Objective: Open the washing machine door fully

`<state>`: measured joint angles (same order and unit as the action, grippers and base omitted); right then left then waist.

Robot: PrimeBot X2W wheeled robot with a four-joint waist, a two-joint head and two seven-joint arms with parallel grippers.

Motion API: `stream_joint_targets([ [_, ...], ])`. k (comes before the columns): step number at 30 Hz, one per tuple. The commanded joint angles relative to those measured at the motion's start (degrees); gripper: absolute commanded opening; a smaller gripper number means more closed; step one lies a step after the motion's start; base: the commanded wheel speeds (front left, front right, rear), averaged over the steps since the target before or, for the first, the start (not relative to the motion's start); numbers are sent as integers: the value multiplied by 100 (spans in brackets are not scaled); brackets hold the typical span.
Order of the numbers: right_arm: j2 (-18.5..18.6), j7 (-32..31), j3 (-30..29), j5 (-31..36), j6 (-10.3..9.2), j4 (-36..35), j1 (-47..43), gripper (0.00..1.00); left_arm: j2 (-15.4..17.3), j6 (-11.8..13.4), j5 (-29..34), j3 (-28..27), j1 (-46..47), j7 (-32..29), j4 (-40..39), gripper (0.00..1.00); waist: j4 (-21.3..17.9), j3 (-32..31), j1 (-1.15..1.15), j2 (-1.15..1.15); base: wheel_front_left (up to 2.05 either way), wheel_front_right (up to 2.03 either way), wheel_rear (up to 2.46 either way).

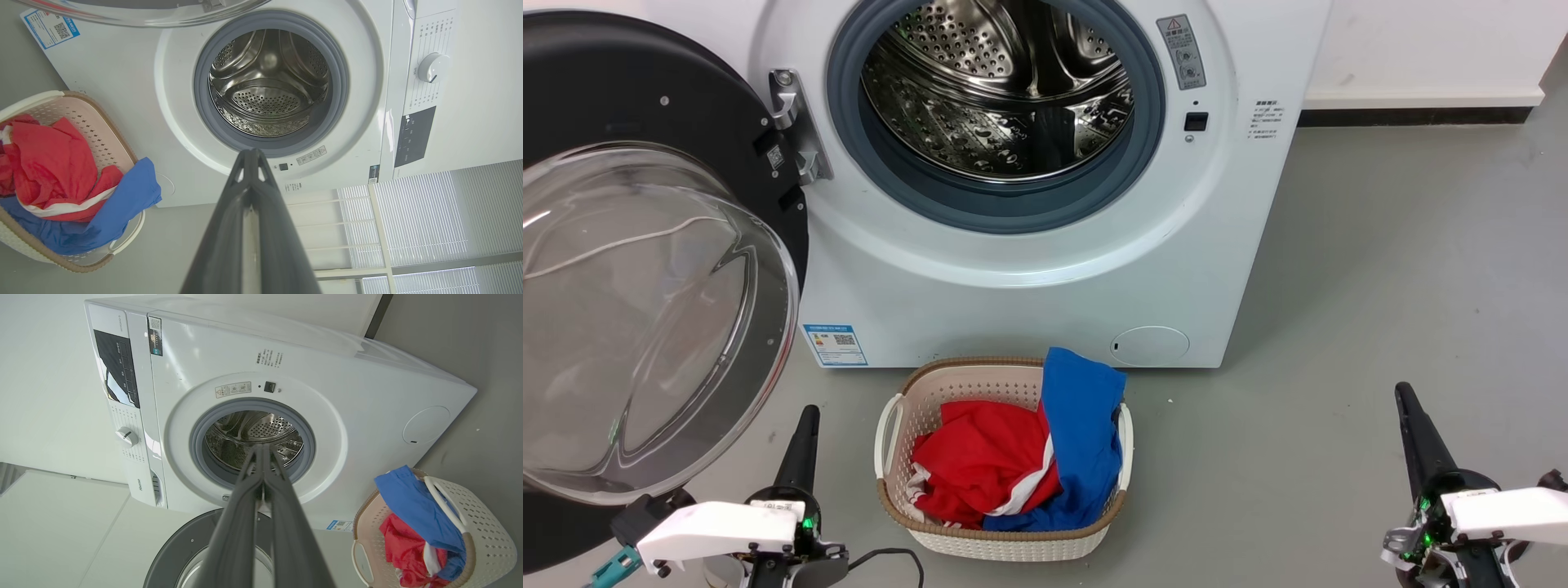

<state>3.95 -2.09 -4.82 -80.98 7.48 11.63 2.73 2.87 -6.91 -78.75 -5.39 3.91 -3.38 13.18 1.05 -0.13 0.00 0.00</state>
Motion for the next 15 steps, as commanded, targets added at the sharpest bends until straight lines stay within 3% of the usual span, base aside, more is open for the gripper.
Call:
stream_joint_targets([
  [1,24,-33,-4,-157,2,19,128,0,4,-30,-154,-24,121,-40,-2,0,-7,2,0,0,0,0,0],
  [15,9,-199,-17,-753,1,141,268,0,2,-53,-809,-80,199,-204,52,0,-56,16,0,0,0,0,0],
])
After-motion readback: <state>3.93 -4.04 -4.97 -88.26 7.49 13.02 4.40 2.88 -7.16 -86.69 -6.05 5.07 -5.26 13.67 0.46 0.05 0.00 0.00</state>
